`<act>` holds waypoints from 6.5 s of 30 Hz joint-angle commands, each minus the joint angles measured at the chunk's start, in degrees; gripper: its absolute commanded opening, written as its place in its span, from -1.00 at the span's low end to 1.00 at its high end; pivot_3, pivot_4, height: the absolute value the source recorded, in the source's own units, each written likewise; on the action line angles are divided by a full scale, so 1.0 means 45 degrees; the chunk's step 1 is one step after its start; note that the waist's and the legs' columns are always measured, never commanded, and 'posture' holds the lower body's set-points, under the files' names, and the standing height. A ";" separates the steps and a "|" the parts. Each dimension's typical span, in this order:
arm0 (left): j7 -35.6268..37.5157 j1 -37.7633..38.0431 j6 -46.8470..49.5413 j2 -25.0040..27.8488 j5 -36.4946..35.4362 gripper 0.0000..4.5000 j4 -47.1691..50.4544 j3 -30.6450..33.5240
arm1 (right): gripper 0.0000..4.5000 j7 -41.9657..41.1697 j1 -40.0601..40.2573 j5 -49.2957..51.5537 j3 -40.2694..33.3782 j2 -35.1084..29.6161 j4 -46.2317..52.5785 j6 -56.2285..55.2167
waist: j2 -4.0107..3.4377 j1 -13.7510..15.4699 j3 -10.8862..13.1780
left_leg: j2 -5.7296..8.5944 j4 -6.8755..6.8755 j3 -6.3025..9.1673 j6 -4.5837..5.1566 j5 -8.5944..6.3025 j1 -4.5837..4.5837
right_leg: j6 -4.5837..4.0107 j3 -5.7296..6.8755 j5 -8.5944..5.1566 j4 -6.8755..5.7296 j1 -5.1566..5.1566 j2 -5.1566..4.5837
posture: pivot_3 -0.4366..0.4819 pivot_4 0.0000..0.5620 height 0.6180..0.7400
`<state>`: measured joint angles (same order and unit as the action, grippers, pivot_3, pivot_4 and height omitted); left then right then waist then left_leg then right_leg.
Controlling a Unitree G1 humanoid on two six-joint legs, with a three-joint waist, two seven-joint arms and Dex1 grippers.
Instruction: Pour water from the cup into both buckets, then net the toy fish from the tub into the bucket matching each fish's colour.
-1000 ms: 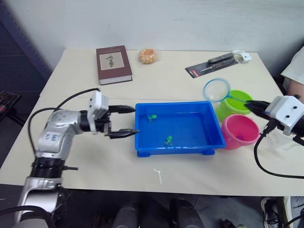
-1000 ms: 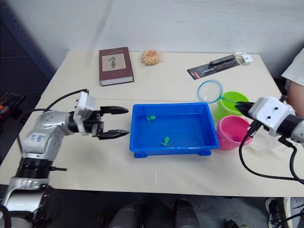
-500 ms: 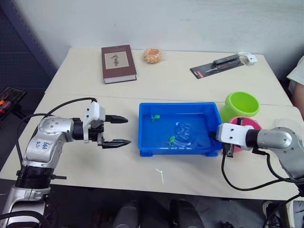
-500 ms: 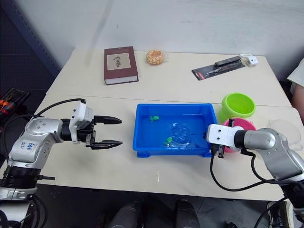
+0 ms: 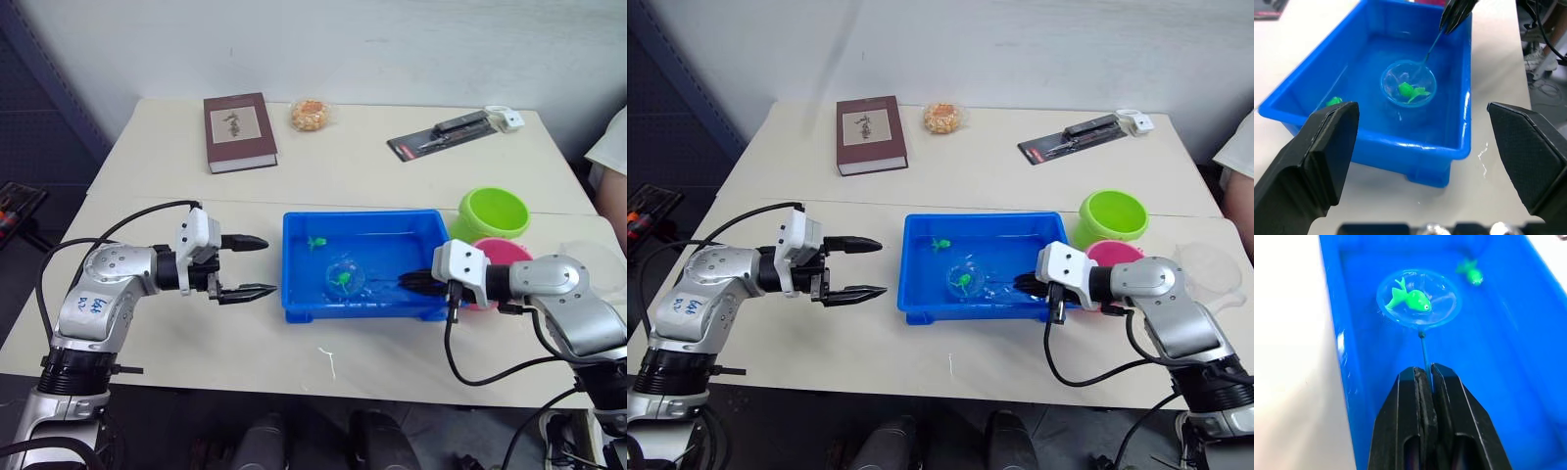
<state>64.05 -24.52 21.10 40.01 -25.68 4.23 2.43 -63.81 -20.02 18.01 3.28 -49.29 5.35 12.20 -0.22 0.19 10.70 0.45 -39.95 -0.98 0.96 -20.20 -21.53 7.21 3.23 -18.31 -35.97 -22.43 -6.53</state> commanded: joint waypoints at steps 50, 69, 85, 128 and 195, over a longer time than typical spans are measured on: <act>-0.2127 -0.2944 0.2080 -0.3595 -0.1864 1.00 0.0054 -0.0231 | -1.00 1.4221 0.2557 -1.1964 -0.2681 -0.4326 -0.6913 -0.9601 | -0.0010 -0.0061 -0.0003 | -0.0002 0.0021 -0.0054 -0.0015 0.0008 0.0017 | 0.0003 -0.0049 0.0001 -0.0007 -0.0012 0.0017 | -0.05 -0.47 0.97; -0.2038 -0.2893 0.1753 -0.3864 -0.1699 1.00 -0.0090 -0.0582 | -1.00 1.5978 0.2094 -1.3052 -0.1200 -0.4663 -0.7526 -1.0432 | -0.0010 -0.0079 -0.0003 | -0.0002 0.0023 -0.0063 -0.0017 0.0009 0.0021 | 0.0003 -0.0055 0.0001 -0.0002 -0.0009 0.0020 | -0.05 -0.47 0.97; -0.2099 -0.2898 0.1651 -0.3947 -0.1694 1.00 -0.0316 -0.0624 | -1.00 1.6725 0.2939 -1.3052 -0.1913 -0.4708 -0.6735 -0.9720 | -0.0013 -0.0041 -0.0003 | 0.0000 0.0022 -0.0065 -0.0016 0.0010 0.0020 | 0.0003 -0.0056 0.0001 -0.0003 -0.0009 0.0015 | -0.05 -0.47 0.97; -0.0400 -0.1354 0.1986 0.0751 -0.1091 1.00 0.0820 0.0232 | -1.00 0.3841 -0.0213 0.0298 0.1131 -0.3032 0.1766 0.5742 | -0.0016 0.0105 0.0005 | -0.0002 0.0000 0.0010 -0.0010 0.0002 -0.0012 | -0.0003 0.0002 -0.0001 -0.0002 -0.0008 0.0007 | -0.05 -0.47 0.97; -0.0227 -0.3045 0.0957 -0.2684 -0.1035 1.00 -0.0734 -0.0966 | -1.00 0.7197 0.2930 -0.5684 -0.5901 -0.2553 -0.4012 -0.4724 | -0.0013 0.0189 0.0002 | 0.0007 0.0003 -0.0031 -0.0008 0.0004 0.0003 | 0.0000 -0.0023 0.0000 -0.0010 -0.0008 0.0010 | -0.05 -0.47 0.97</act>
<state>62.44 -37.35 26.13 28.07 -30.05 -0.66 -1.47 -35.05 -5.90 -3.55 -23.77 -58.58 -11.15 -4.30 -0.28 1.04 10.71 0.48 -39.93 -1.12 0.92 -20.18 -21.51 7.21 3.13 -18.31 -36.01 -22.47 -6.48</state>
